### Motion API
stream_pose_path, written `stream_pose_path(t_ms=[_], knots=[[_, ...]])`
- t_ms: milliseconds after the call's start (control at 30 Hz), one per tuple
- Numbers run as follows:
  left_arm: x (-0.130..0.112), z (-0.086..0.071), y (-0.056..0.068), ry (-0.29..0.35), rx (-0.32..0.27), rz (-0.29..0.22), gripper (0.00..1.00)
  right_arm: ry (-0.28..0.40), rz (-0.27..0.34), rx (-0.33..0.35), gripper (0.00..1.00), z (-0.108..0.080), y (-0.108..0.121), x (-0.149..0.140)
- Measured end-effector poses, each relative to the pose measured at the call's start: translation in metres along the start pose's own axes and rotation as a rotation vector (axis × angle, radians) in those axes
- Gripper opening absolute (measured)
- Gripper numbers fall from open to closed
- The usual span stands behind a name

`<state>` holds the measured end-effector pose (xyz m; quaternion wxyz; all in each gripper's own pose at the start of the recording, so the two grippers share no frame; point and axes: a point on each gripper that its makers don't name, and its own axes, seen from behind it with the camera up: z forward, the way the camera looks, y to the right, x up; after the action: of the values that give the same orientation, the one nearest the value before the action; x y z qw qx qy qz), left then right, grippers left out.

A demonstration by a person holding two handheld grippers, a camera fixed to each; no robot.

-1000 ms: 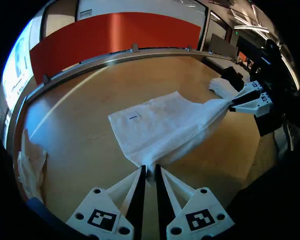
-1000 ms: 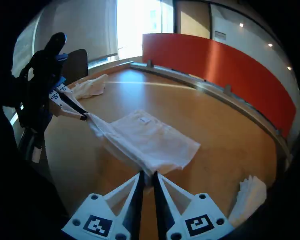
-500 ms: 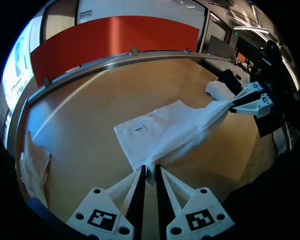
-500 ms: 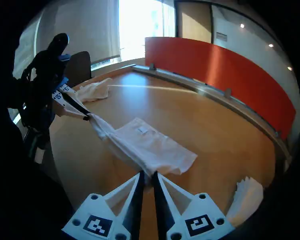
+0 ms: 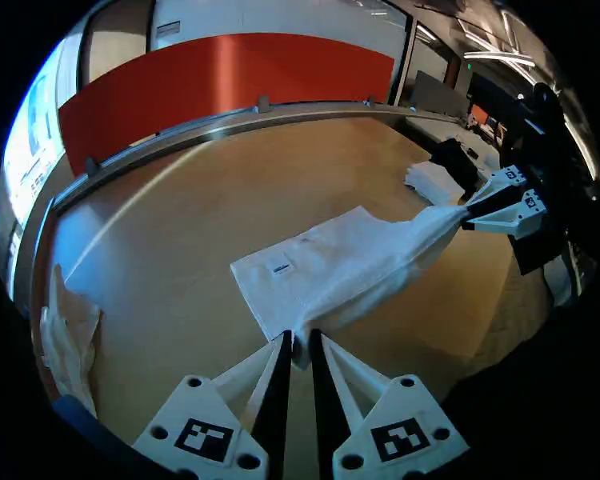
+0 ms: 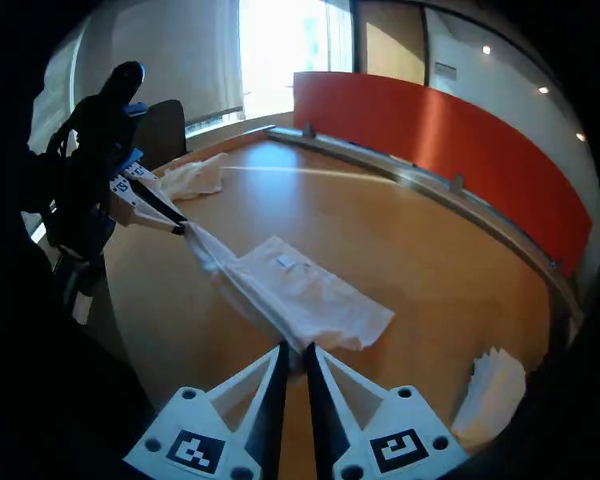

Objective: Fold towel

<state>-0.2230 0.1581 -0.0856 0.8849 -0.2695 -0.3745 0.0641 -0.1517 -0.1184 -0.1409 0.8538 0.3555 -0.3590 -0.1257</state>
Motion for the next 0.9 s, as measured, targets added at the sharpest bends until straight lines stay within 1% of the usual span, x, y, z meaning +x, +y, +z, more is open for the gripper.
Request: stream_pose_path(t_ms=[233, 467, 767, 900], knots=[[0.001, 0.003, -0.002, 0.002, 0.007, -0.003, 0.17, -0.015, 0.001, 0.004, 0.16, 0.004, 0.001, -0.003], [0.005, 0.013, -0.008, 0.006, 0.017, -0.002, 0.17, -0.034, -0.003, 0.004, 0.16, 0.014, 0.007, -0.006], [0.014, 0.038, -0.021, 0.012, 0.029, 0.007, 0.17, -0.047, 0.018, -0.006, 0.16, 0.036, 0.029, -0.004], [0.018, 0.049, -0.028, 0.01, 0.033, 0.012, 0.17, -0.058, 0.013, -0.012, 0.16, 0.046, 0.04, -0.004]])
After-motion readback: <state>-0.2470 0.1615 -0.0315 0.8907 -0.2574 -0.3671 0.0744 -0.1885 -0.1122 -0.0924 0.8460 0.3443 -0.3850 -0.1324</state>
